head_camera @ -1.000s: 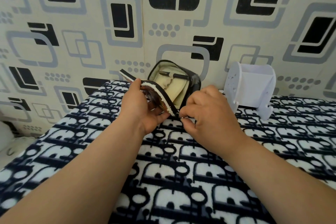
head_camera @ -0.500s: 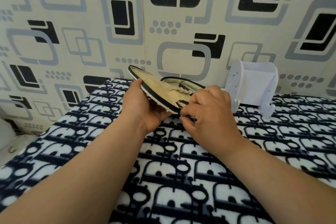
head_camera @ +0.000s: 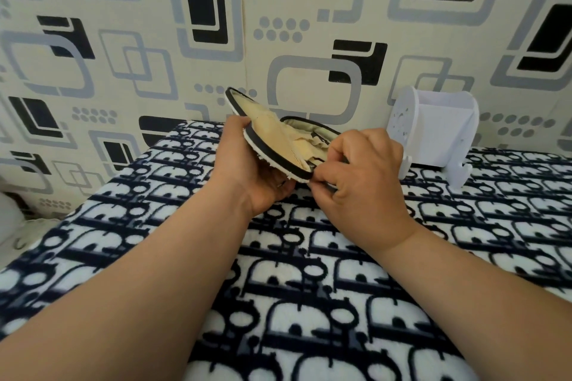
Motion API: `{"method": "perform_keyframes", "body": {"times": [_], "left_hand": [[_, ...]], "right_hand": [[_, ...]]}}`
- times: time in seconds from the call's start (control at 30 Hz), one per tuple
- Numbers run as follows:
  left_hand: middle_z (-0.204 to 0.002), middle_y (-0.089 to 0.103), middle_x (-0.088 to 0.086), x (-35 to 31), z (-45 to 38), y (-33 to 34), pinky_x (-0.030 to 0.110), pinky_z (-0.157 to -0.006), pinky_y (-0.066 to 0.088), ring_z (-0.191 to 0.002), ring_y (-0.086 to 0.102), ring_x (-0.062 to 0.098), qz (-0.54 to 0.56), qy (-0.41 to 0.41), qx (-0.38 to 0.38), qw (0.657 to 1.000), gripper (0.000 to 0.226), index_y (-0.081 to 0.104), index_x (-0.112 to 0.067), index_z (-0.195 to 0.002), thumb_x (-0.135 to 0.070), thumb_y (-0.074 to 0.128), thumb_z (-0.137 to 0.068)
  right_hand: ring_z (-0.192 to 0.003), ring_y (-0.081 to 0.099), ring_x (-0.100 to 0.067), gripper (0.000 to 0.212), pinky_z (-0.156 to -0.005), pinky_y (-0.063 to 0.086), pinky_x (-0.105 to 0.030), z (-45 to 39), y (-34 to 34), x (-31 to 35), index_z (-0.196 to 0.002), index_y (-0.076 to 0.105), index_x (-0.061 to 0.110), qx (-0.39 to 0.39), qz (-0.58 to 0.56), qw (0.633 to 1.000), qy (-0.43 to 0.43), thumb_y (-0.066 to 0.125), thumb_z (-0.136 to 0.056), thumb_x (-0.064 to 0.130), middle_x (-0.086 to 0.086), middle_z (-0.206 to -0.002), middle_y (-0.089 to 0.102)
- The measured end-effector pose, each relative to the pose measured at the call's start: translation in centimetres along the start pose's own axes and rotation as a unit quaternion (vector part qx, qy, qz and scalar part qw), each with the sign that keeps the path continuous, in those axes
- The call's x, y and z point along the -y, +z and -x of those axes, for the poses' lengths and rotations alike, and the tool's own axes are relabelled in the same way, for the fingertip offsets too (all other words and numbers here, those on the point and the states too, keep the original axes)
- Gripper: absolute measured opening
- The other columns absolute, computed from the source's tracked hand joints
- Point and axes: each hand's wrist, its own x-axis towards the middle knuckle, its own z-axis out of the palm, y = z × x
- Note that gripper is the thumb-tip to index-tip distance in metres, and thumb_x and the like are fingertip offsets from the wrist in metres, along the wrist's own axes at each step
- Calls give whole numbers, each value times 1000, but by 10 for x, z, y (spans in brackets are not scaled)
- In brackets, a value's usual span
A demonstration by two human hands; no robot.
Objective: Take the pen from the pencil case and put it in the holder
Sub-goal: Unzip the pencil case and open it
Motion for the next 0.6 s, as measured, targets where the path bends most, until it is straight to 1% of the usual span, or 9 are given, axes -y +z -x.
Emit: {"method": "perform_keyframes", "body": {"times": [0.07, 0.2, 0.27, 0.33, 0.4, 0.47, 0.53, 0.57, 0.6], "left_hand": [[-109, 65, 13, 0, 0, 0, 41, -86, 46, -92, 60, 31, -4, 0, 8, 1000, 44, 62, -17, -99, -47, 38, -78], [-95, 64, 9, -3, -1, -2, 36, -76, 47, -79, 60, 26, -21, 1, 17, 1000, 39, 60, -18, -94, -46, 38, -79], [-99, 63, 9, -4, -4, -3, 37, -79, 46, -82, 61, 27, -32, 0, 19, 999, 40, 60, -19, -98, -47, 38, -79], [-103, 62, 9, -4, -5, -5, 40, -85, 44, -84, 61, 28, -49, -5, 28, 998, 41, 59, -20, -102, -47, 36, -80], [-98, 63, 7, -7, -6, -7, 39, -84, 43, -79, 62, 25, -68, -9, 29, 997, 39, 59, -20, -99, -46, 36, -81], [-91, 64, 5, -10, -5, -9, 37, -79, 45, -71, 62, 23, -92, -7, 29, 995, 39, 59, -20, -98, -47, 36, -81], [-85, 67, 5, -11, -6, -10, 35, -73, 47, -71, 62, 23, -117, -4, 28, 993, 41, 62, -19, -95, -48, 36, -82], [-79, 68, 4, -13, -5, -11, 34, -70, 48, -70, 62, 23, -123, -2, 30, 992, 42, 64, -19, -91, -49, 36, -82], [-70, 68, 4, -14, -4, -12, 31, -63, 50, -64, 63, 22, -119, -1, 35, 992, 42, 65, -18, -82, -50, 37, -82]], "right_hand": [[-81, 49, -30, 8, -72, 27, -35, 0, 0, 0, -59, 67, 13, 14, -13, 1000, 0, 73, -65, 14, -3, -75, 58], [-85, 50, -26, 14, -76, 25, -32, -1, -1, -4, -63, 64, 14, 58, -59, 997, 5, 77, -63, 18, -2, -84, 62], [-86, 49, -21, 18, -76, 24, -28, -3, -2, -7, -63, 62, 15, 79, -95, 992, 15, 76, -65, 26, -1, -86, 62], [-84, 50, -19, 24, -76, 27, -29, -4, -4, -8, -60, 58, 14, 89, -124, 988, 23, 72, -68, 31, 0, -84, 61], [-83, 51, -20, 26, -77, 30, -29, -4, -6, -8, -58, 52, 14, 98, -138, 985, 25, 68, -71, 30, -1, -82, 62], [-82, 53, -23, 21, -78, 34, -32, -4, -10, -9, -59, 50, 13, 110, -155, 981, 27, 63, -71, 23, -4, -79, 63], [-80, 55, -25, 12, -78, 39, -36, -5, -13, -12, -61, 51, 12, 119, -172, 977, 39, 57, -71, 17, -7, -76, 64], [-78, 55, -25, 10, -77, 41, -38, -6, -14, -14, -62, 53, 12, 118, -172, 977, 48, 55, -71, 16, -6, -74, 64], [-75, 55, -24, 9, -75, 42, -38, -7, -14, -17, -64, 54, 12, 113, -167, 978, 57, 53, -72, 15, -5, -72, 63]]}}
